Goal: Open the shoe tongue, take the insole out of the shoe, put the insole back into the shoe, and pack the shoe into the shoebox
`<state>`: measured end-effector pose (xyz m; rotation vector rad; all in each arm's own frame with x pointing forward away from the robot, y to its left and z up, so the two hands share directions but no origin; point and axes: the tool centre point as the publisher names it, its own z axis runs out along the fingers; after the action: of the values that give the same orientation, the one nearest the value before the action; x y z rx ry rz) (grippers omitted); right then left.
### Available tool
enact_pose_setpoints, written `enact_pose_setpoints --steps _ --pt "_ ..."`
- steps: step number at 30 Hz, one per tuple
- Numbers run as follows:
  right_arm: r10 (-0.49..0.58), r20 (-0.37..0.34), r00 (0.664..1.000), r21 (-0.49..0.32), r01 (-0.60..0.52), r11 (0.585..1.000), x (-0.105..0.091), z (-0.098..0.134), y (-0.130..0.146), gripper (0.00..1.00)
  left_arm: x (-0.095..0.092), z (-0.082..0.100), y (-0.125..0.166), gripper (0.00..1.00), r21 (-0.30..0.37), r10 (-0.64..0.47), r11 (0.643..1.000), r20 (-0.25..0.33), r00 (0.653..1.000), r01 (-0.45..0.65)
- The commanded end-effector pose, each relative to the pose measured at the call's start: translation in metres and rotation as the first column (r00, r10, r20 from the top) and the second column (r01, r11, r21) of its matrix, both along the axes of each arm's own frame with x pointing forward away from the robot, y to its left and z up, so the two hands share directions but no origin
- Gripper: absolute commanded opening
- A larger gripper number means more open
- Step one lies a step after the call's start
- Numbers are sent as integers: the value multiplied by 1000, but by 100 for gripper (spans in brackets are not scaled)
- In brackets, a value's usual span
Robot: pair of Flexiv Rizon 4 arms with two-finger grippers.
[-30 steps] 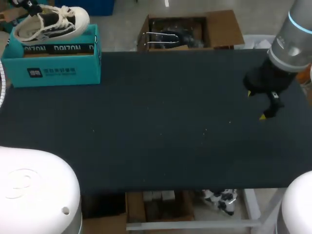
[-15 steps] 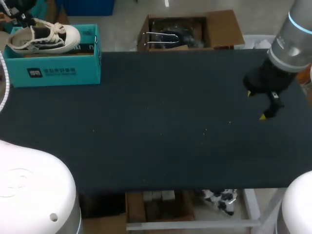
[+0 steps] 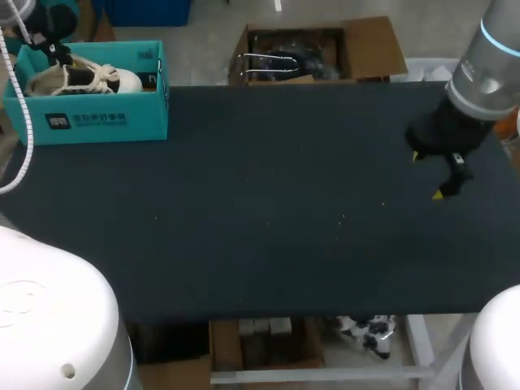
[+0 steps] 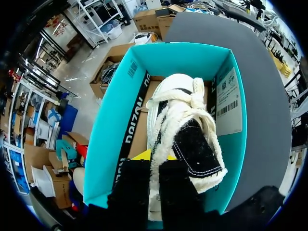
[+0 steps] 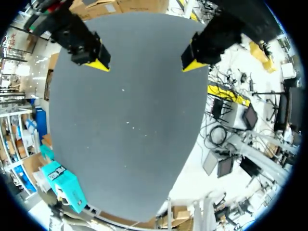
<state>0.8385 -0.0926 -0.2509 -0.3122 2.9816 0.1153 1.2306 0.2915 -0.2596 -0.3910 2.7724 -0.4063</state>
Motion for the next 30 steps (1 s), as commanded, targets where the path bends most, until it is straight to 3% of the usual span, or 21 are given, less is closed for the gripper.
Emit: enact_pose_setpoints --steps 1,6,10,11,13,15,22,30 --pt "-1 -3 1000 -3 1 1000 1 1 1 100 24 -19 -3 0 -15 -32 999 -114 993 30" --pt "-1 -3 1000 -3 1 1000 1 1 1 100 39 -45 -5 0 -4 -23 1000 -192 981 23" --pt "-1 -3 1000 -3 1 1000 1 1 1 100 49 -59 -4 0 -1 10 1000 -220 975 -10" --pt "-1 -3 1000 -3 1 1000 1 1 1 100 50 -61 -3 15 -1 13 1000 -223 975 -14" --pt "-1 -3 1000 -3 1 1000 1 1 1 100 51 -61 -3 64 -5 22 1000 -220 975 -24" --pt "-1 -3 1000 -3 1 1000 1 1 1 100 50 -55 -2 100 -14 29 999 -207 978 -32" --pt "-1 -3 1000 -3 1 1000 1 1 1 100 28 -8 -11 100 -25 24 999 -139 990 -28" --pt "-1 -3 1000 -3 1 1000 1 1 1 100 -12 32 -33 100 61 33 998 -116 993 -26"
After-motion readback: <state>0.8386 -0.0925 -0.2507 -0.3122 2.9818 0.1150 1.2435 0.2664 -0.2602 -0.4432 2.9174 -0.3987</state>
